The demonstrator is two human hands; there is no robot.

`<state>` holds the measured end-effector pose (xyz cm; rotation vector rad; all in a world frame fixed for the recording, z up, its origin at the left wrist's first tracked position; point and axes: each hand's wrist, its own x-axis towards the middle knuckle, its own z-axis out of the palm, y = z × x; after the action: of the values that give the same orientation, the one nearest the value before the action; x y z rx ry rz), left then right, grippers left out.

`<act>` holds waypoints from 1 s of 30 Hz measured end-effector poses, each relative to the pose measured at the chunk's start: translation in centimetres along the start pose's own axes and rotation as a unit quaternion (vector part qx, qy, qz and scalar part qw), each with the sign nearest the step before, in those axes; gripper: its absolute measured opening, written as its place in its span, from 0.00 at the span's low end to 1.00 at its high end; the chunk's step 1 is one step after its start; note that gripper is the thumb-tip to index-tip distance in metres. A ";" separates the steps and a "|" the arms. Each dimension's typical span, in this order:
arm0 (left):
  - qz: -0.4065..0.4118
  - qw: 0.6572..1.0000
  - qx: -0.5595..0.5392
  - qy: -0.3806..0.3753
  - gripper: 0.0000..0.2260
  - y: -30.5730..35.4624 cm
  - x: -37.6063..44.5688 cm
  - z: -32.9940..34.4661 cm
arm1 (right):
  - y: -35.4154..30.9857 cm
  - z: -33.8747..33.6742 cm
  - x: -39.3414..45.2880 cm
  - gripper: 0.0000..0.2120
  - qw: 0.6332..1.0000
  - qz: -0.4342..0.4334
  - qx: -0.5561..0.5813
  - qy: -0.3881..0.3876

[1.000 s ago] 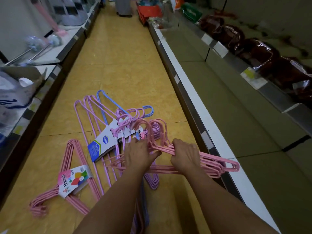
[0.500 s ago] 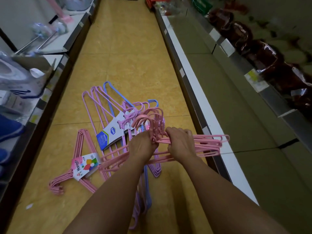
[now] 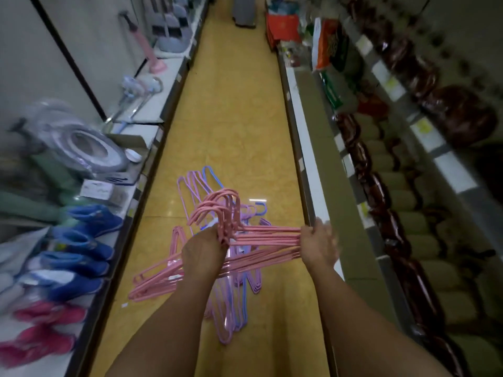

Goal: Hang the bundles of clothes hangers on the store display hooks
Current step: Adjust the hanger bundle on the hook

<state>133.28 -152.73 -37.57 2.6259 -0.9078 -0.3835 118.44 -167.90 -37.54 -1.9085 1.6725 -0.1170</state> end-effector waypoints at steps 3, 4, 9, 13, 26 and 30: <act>-0.015 1.000 0.002 0.002 0.10 0.4 -1.8 -6.5 | -4.3 -3.7 -1.7 0.29 0.979 0.114 0.157 0.055; -0.024 1.000 0.001 0.004 0.10 0.3 -2.3 -8.5 | -5.9 -4.8 -2.3 0.31 0.971 0.128 0.194 0.053; -0.057 0.998 -0.013 0.030 0.12 -1.3 -4.1 -16.3 | -13.2 -9.8 -7.9 0.35 0.995 0.059 0.085 -0.010; -0.094 0.994 0.007 0.055 0.11 -2.0 -5.2 -21.4 | -18.4 -10.8 -12.8 0.39 0.959 -0.204 -0.162 -0.111; -0.251 0.957 -0.098 0.107 0.17 -3.7 -16.7 -30.1 | -25.4 -9.7 -26.0 0.15 0.694 -0.638 -0.324 -0.080; -0.327 0.931 -0.077 0.142 0.09 -5.5 -22.5 -29.8 | -25.1 -8.9 -29.3 0.15 0.643 -0.687 -0.319 -0.114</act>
<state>129.79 -127.76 -9.54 2.6704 0.1071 -0.2039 130.54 -143.08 -9.16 -3.1130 -0.3409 0.1589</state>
